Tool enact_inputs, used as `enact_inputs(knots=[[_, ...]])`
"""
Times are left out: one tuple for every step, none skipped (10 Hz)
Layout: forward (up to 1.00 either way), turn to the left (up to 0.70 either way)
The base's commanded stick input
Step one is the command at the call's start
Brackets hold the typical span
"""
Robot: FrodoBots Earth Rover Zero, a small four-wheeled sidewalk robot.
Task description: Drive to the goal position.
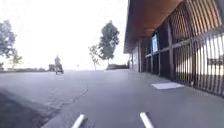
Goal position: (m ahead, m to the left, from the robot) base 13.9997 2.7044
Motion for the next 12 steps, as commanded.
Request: enact_inputs(knots=[[0.98, 0.00], [0.98, 0.00], [0.98, 0.00], [0.98, 0.00], [0.98, 0.00], [0.98, 0.00], [0.98, 0.00], [0.98, 0.00], [0.98, 0.00], [0.98, 0.00], [0.98, 0.00], [0.98, 0.00]])
